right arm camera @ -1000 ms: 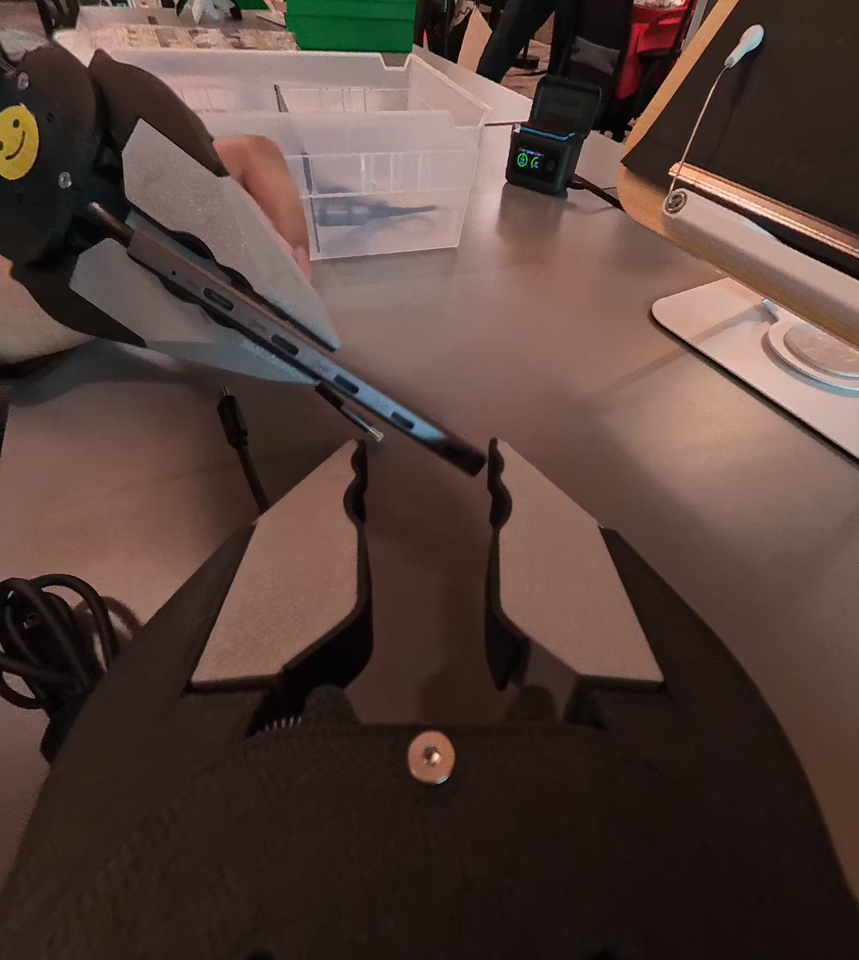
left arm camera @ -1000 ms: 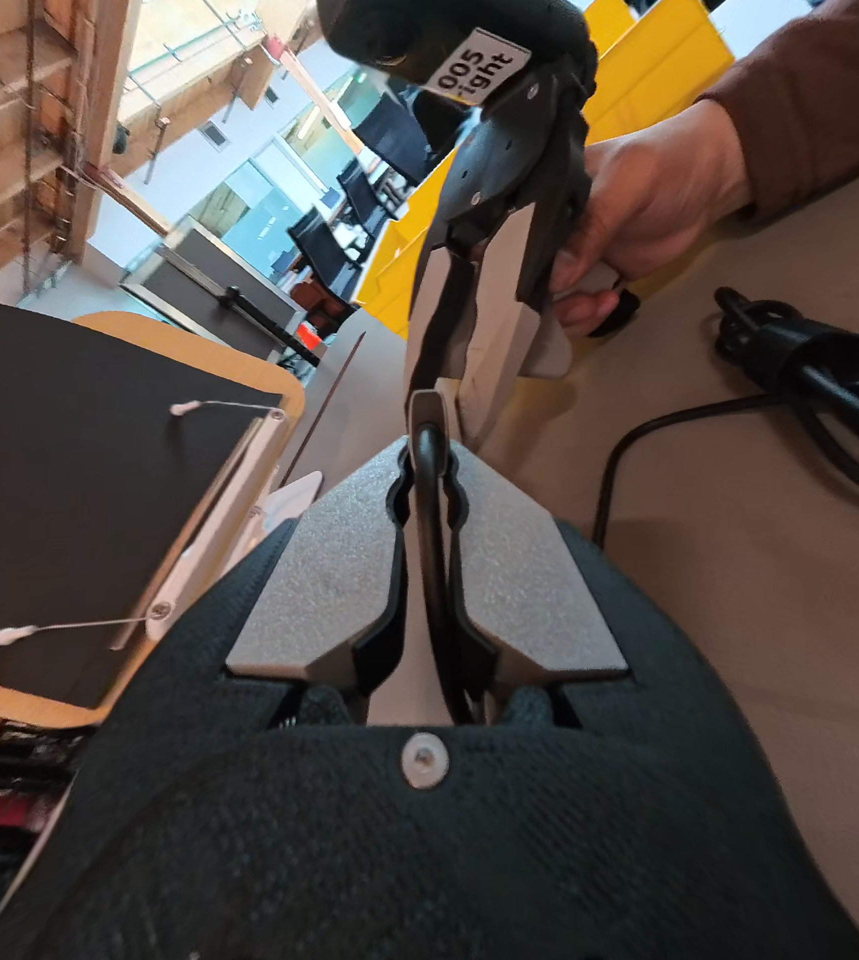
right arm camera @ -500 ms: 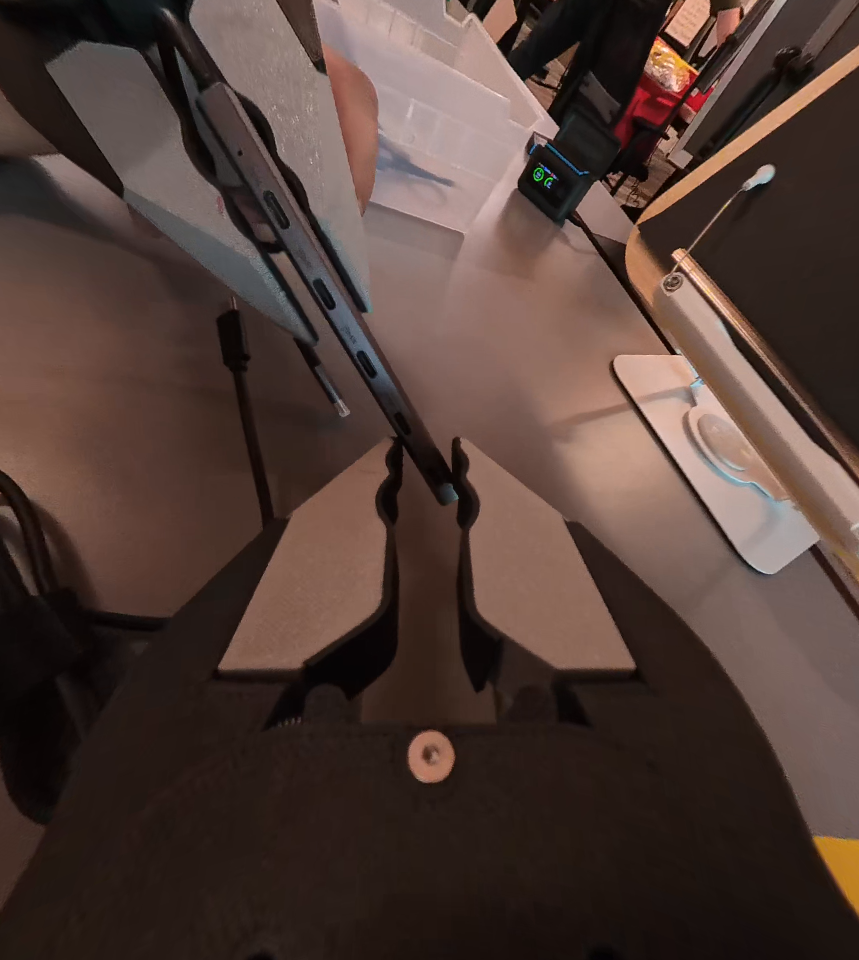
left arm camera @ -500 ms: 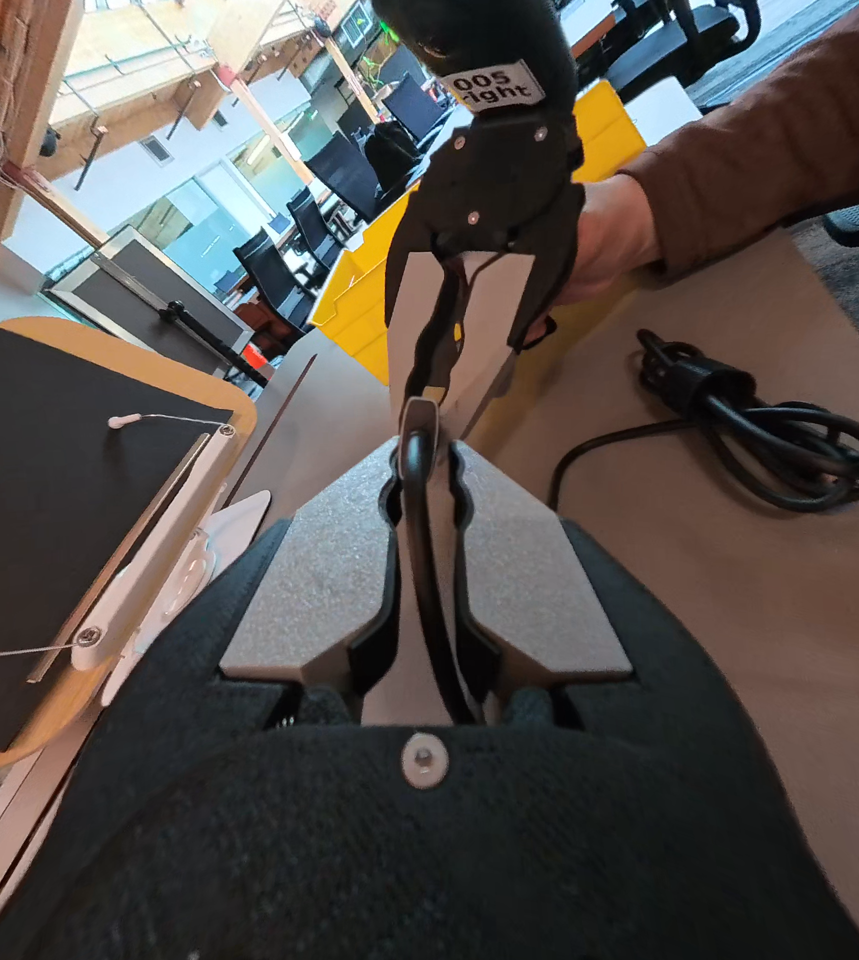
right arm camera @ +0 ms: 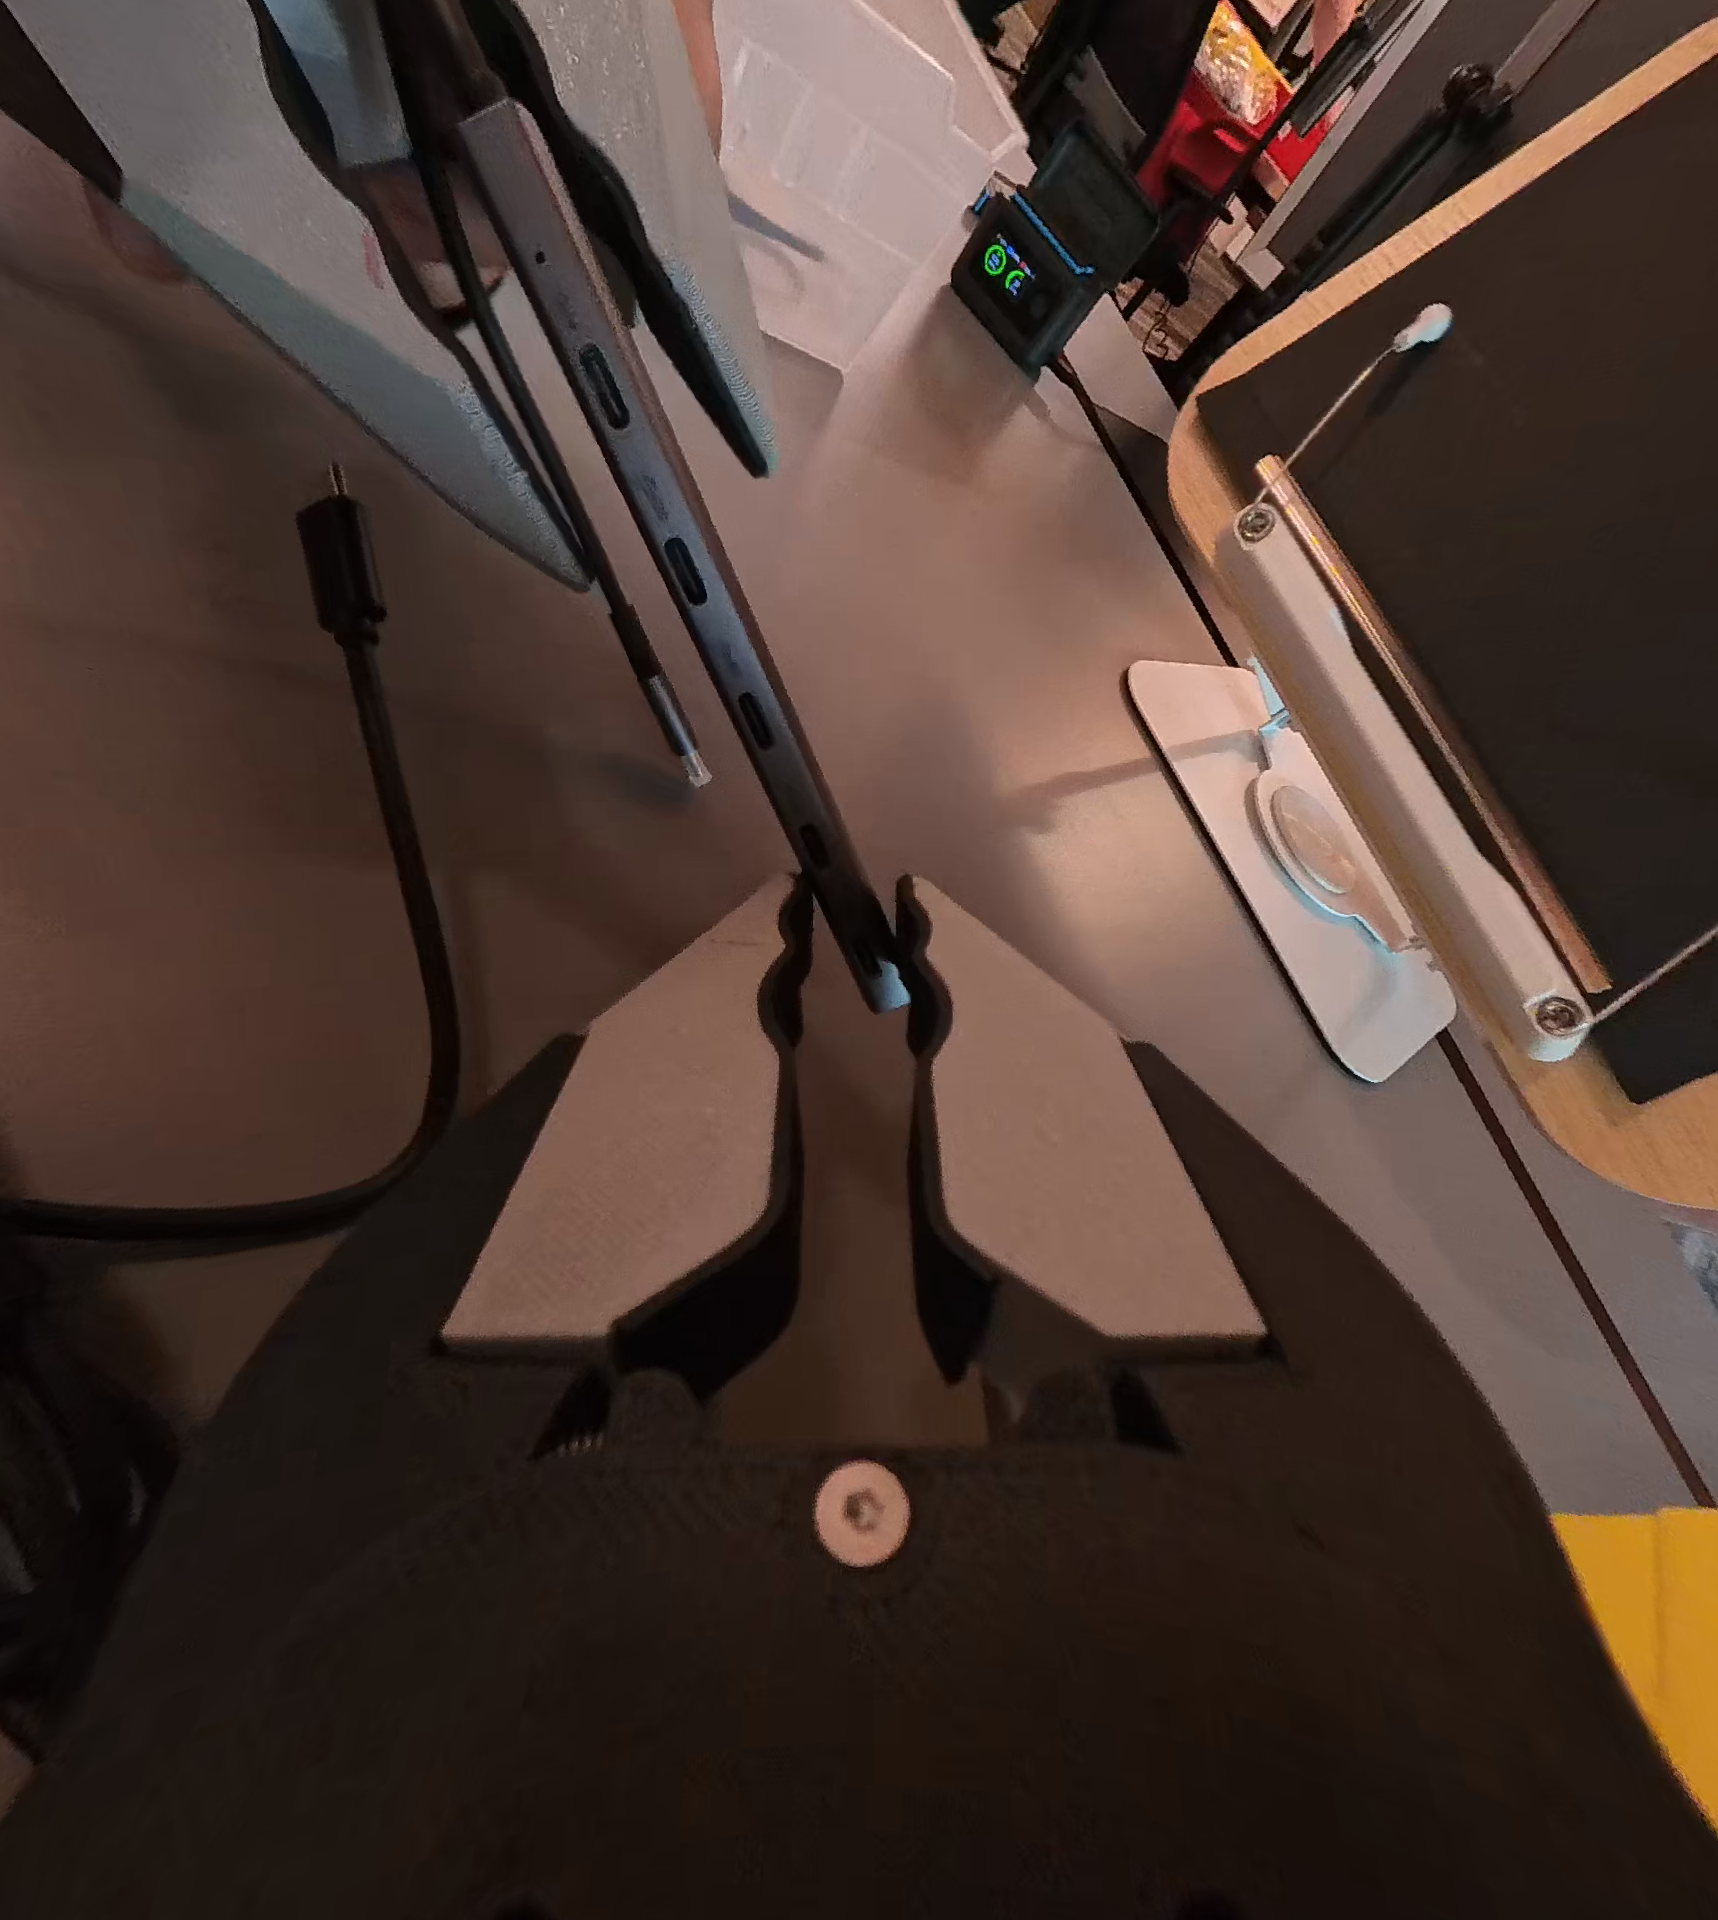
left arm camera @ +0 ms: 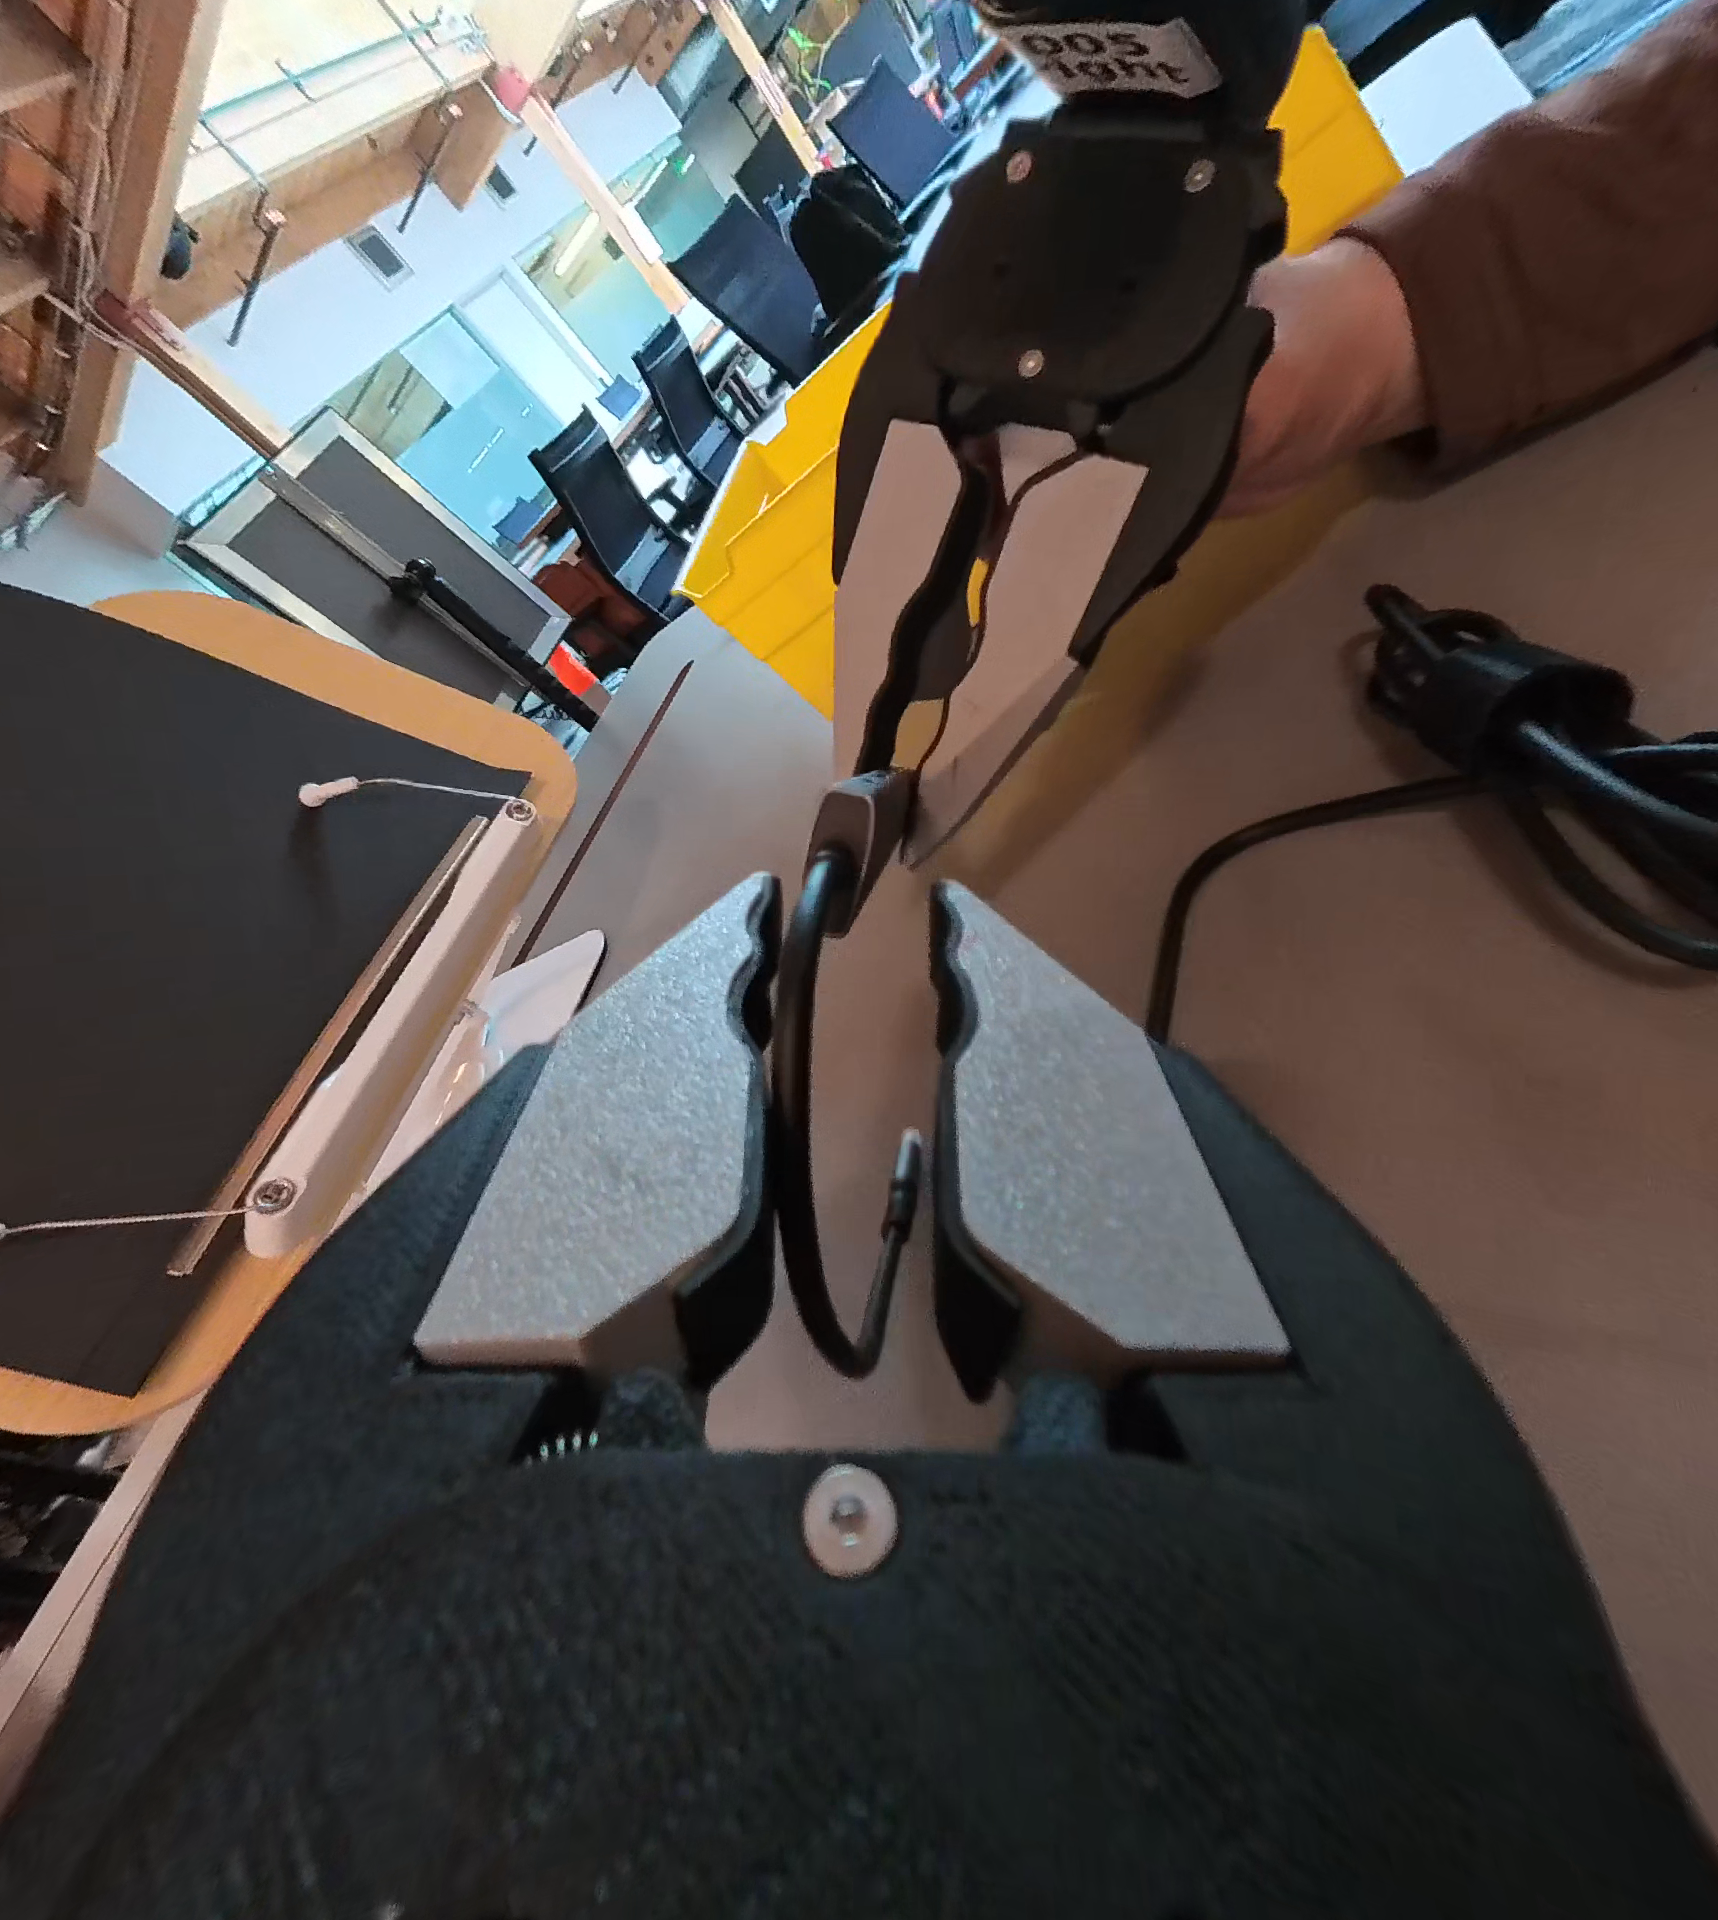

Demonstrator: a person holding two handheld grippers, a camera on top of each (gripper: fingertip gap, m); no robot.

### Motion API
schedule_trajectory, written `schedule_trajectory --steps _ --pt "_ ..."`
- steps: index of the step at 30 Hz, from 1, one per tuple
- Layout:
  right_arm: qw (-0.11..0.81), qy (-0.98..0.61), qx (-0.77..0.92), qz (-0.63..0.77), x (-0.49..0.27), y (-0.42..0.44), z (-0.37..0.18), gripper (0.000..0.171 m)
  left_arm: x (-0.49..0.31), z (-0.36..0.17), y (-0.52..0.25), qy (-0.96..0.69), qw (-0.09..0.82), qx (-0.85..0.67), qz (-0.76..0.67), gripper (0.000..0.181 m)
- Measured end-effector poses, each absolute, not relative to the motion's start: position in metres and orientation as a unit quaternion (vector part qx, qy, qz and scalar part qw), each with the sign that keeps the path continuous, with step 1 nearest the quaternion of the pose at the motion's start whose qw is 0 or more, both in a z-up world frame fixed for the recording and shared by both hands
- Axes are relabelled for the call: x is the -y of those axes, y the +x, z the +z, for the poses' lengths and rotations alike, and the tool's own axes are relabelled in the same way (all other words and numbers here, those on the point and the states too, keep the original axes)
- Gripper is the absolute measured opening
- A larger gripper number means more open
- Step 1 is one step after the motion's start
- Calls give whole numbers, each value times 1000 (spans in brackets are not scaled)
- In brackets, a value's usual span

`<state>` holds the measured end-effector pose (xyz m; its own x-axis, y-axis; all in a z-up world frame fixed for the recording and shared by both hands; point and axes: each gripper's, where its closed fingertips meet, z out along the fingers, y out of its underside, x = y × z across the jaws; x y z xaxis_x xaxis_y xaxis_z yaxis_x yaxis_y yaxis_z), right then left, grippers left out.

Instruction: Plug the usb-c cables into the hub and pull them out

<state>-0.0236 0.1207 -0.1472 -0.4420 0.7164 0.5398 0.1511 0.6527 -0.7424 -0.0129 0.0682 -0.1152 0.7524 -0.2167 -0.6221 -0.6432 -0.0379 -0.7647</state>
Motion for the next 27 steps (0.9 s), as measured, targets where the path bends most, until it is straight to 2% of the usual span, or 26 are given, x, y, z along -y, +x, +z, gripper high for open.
schedule_trajectory --steps 12,24,27 --pt "488 -221 809 242 -113 -22 -155 11 -76 -125 1 -687 599 -349 218 13" --pt "476 -234 804 269 -111 -20 -151 14 -77 -125 9 -665 580 -384 271 8" --pt "476 -255 782 313 -107 -22 -140 17 -75 -118 7 -659 573 -389 293 8"
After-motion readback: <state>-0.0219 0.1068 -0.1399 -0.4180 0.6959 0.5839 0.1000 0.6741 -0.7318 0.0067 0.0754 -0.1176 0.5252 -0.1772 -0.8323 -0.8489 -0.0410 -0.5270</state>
